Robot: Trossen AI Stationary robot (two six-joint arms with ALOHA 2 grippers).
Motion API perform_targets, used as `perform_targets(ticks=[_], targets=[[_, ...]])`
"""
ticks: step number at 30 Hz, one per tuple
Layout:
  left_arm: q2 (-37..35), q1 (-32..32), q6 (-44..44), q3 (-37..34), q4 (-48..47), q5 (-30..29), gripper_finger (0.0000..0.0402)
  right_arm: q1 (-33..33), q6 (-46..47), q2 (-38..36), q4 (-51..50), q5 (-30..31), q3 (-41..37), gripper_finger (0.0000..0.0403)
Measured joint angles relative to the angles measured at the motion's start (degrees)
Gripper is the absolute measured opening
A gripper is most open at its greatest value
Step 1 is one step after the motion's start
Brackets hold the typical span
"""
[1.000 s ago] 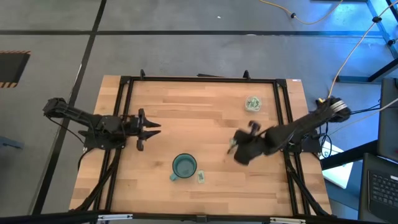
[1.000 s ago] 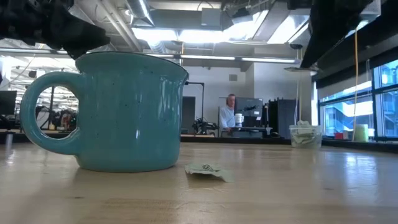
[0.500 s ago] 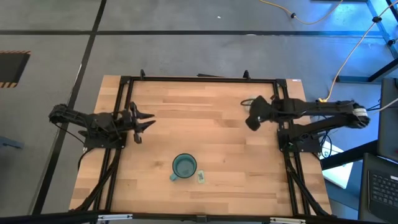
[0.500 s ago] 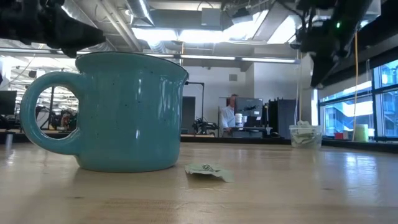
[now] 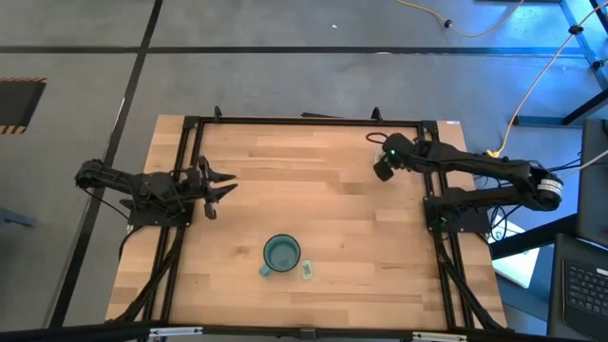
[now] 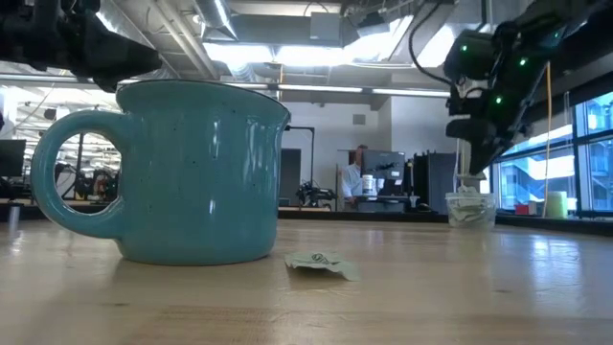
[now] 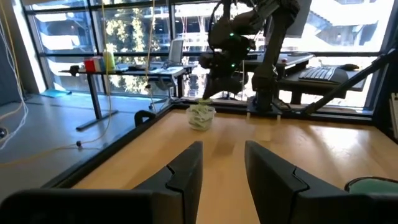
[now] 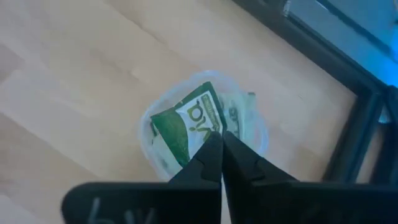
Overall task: Pick and place items into bin
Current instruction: Put the truvia packet into the transparent bin
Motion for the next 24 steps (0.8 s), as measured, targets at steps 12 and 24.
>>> perform_targets(ticks=[12,24], targets=[[0.1,0.0,-2.1,0.0,-1.4,0.1,0.0113,-8.3,-5.3,5.7,9.1,-9.1,-4.3,0.0002],[0.1,0.0,-1.9,0.0,-2.6,0.1,0.0113,-8.3,-6.6,6.7,9.1,-9.2,-2.8,0.0078]])
